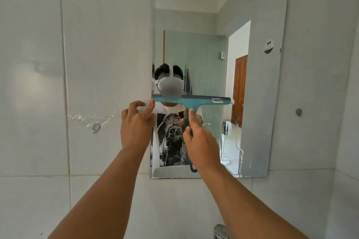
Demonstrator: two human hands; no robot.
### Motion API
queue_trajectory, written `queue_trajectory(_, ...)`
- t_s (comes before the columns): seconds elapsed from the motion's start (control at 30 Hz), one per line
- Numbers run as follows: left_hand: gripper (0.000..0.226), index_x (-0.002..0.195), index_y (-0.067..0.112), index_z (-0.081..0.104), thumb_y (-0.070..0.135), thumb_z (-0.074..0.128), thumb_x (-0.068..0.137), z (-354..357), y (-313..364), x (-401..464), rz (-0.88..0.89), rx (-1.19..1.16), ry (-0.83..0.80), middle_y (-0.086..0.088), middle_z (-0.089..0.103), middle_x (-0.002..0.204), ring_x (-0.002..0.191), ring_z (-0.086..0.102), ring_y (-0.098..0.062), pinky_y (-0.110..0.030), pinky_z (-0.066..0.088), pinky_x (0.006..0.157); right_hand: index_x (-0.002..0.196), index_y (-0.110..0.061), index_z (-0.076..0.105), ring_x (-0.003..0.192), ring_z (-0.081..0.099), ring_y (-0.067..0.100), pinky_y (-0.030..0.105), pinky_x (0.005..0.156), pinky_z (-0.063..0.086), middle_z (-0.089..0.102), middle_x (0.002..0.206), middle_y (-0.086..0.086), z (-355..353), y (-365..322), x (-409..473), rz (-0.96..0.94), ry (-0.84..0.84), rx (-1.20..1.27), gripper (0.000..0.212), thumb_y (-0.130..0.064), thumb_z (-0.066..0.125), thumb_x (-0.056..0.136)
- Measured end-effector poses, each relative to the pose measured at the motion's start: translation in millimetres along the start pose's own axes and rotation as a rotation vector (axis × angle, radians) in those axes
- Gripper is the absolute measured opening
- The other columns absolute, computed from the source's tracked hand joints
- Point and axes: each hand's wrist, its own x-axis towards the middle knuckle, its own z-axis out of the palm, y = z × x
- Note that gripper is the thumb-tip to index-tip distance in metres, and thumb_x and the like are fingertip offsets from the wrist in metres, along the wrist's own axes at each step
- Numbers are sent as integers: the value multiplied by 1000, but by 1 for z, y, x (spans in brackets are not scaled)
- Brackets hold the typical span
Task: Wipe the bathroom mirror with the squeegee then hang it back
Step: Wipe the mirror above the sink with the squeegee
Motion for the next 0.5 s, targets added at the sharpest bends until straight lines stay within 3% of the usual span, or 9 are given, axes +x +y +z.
queue_trajectory(0.07, 34, 124, 28, 62, 17, 59, 92, 1, -1, 0, 4, -5, -1, -12, 49, 131, 114, 44, -41, -49, 50, 85, 151, -36, 10, 57, 52, 13, 31, 51, 49, 57, 73, 3, -2, 7, -6, -30, -42, -71, 56, -32, 35, 101)
queue_trajectory(0.23, 35, 125, 27, 64, 19, 61, 91, -2, 0, 0, -29, -87, 28, -7, 53, 128, 112, 45, -35, -45, 48, 85, 151, -36, 7, 60, 59, 17, 38, 57, 57, 61, 74, 5, -10, 18, -2, -79, -101, -124, 57, -33, 35, 101)
queue_trajectory(0.5, 36, 128, 26, 63, 29, 62, 92, -7, -3, 2, -74, -83, -5, -5, 53, 122, 114, 43, -31, -40, 46, 81, 148, -42, 5, 55, 61, 19, 40, 53, 58, 62, 73, 4, -31, 47, 4, -186, -153, -290, 60, -33, 39, 100)
